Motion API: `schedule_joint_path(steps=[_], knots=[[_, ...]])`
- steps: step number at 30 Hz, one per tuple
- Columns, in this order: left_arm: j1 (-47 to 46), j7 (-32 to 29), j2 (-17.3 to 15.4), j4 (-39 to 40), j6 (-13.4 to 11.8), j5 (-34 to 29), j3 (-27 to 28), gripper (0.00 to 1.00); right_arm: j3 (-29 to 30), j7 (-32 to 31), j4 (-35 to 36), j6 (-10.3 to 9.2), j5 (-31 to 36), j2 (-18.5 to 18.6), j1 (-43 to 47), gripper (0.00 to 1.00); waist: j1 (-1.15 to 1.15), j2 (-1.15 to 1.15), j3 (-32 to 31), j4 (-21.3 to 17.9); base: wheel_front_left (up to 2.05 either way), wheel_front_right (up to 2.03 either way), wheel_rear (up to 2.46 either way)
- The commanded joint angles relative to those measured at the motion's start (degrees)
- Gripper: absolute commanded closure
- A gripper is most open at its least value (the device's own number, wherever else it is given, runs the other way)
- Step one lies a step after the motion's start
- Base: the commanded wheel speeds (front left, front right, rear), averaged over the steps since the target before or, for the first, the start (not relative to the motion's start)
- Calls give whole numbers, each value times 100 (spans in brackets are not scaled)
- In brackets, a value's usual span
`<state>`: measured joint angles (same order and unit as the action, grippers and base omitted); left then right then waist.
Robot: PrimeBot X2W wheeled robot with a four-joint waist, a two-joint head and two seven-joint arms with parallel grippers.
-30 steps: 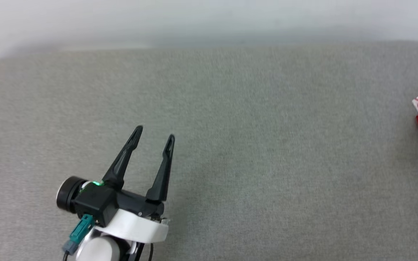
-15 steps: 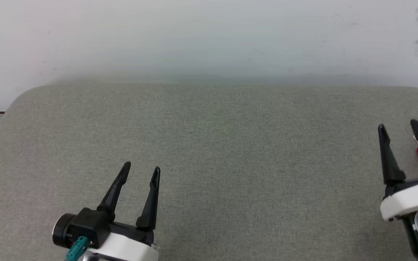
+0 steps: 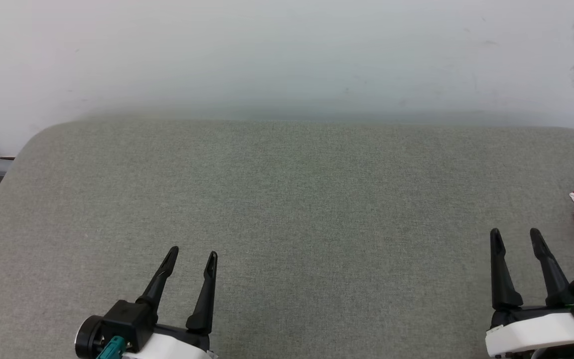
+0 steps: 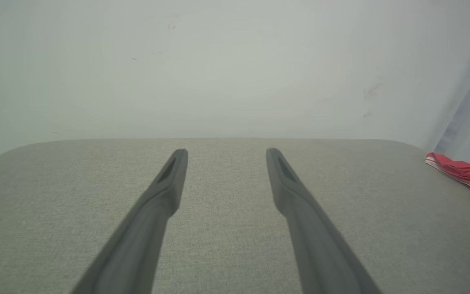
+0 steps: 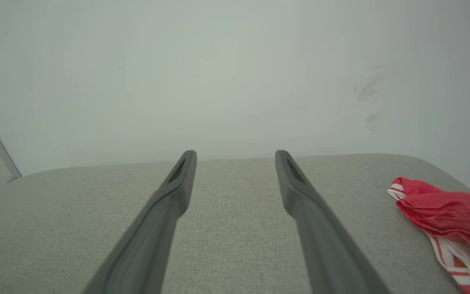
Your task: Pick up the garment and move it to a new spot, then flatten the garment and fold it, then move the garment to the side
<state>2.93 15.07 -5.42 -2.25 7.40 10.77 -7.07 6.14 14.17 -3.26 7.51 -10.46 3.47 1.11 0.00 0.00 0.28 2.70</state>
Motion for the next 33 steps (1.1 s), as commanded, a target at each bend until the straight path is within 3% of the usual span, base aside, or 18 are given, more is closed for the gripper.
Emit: schedule_joint_path(steps=[1,33], knots=[[-21,11,12,-16,11,-21,25,0,-46,51,-36,-5,-9,-38,51,0,0,0,3,-4,0,0,0],[-73,11,134,170,11,-282,151,0,-147,103,-6,-5,-2,-69,-103,0,0,0,15,-16,0,0,0]])
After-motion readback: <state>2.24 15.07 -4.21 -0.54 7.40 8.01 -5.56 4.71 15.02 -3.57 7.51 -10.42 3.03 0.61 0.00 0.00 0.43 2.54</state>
